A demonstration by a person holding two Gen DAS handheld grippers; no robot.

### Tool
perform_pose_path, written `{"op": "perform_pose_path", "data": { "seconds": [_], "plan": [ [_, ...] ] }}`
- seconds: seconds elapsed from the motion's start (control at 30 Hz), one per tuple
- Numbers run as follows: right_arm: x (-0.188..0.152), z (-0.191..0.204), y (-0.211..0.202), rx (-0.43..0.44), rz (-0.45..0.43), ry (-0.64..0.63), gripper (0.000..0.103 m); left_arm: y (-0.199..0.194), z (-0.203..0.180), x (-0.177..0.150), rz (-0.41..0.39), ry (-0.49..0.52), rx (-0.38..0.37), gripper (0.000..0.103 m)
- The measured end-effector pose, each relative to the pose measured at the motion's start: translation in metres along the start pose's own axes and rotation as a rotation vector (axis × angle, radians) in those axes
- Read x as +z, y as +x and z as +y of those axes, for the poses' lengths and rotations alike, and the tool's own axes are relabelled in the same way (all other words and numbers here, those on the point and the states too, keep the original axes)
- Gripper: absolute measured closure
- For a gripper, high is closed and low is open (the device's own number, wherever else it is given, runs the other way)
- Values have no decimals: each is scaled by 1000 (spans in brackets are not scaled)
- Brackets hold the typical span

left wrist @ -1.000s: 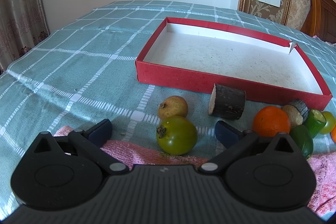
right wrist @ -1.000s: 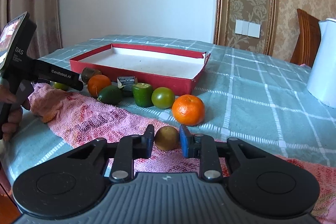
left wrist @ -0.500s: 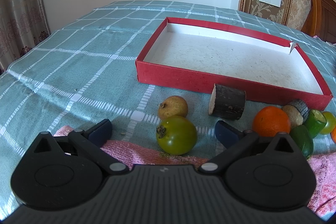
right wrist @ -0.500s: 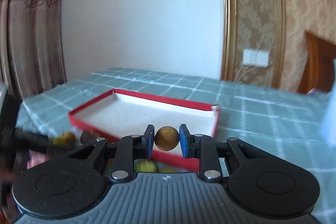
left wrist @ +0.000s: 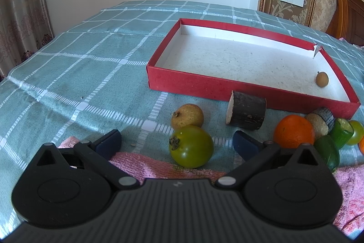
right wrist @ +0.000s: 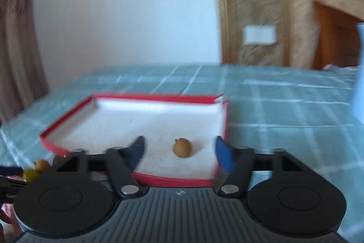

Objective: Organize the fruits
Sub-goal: 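Carry the small brown fruit into the red tray and open the right tool, then move the left tool to the green tomato and close on it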

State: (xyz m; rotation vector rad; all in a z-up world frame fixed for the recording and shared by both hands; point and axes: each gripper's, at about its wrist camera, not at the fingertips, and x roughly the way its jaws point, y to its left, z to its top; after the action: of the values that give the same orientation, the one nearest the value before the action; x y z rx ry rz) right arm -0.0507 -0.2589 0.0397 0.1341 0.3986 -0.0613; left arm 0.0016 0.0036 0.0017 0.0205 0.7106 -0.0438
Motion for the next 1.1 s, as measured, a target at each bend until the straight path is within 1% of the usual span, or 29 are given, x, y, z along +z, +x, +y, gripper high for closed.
{"op": "perform_pose_path", "data": {
  "seconds": [0.07, 0.17, 0.2, 0.27, 0.3, 0.33, 0.4, 0.47, 0.57, 0.67, 0.73, 0.8, 0.87, 0.97, 1.0, 1.03, 1.07, 1.1],
  "plan": [
    [-11, -18, -25, -26, -48, 49, 22, 0, 1, -1, -7, 8, -5, 0],
    [-31, -42, -53, -38, -85, 155, 22, -1, 5, -5, -41, 11, -33, 0],
    [-39, -48, -59, -35, -99, 181, 22, -3, 9, -5, -54, -6, -55, 0],
    [-46, -55, -68, -22, -116, 231, 22, -11, 20, -5, -99, -46, -126, 0],
    [-48, -59, -75, -5, -152, 256, 22, -17, 26, -5, -123, -63, -154, 0],
    [-49, -60, -77, 0, -185, 264, 22, -23, 30, -5, -144, -73, -165, 0],
    [-47, -60, -77, 9, -186, 267, 21, -33, 35, -4, -168, -62, -140, 0],
    [-45, -60, -72, 5, -167, 273, 21, -41, 39, -7, -191, -32, -84, 0],
    [-45, -63, -68, 14, -156, 288, 21, -47, 41, -15, -207, 17, -19, 0],
    [-46, -64, -67, 20, -153, 294, 21, -53, 38, -23, -265, 53, 38, 0],
    [-47, -64, -68, 27, -151, 294, 21, -54, 35, -24, -271, 78, 69, 0],
    [-47, -64, -67, 31, -151, 293, 21, -50, 31, -25, -254, 102, 110, 0],
    [-47, -65, -67, 35, -152, 295, 21, -48, 30, -24, -256, 103, 114, 0],
    [-47, -65, -67, 36, -151, 298, 21, -50, 28, -23, -260, 106, 86, 0],
    [-46, -65, -66, 37, -150, 300, 21, -52, 28, -24, -270, 113, 64, 0],
    [-47, -66, -66, 38, -147, 300, 21, -54, 27, -25, -288, 121, 28, 0],
    [-46, -66, -65, 38, -144, 301, 21, -58, 28, -28, -314, 130, -11, 0],
    [-46, -66, -65, 39, -142, 302, 21, -62, 27, -30, -337, 139, -33, 0]
  ]
}}
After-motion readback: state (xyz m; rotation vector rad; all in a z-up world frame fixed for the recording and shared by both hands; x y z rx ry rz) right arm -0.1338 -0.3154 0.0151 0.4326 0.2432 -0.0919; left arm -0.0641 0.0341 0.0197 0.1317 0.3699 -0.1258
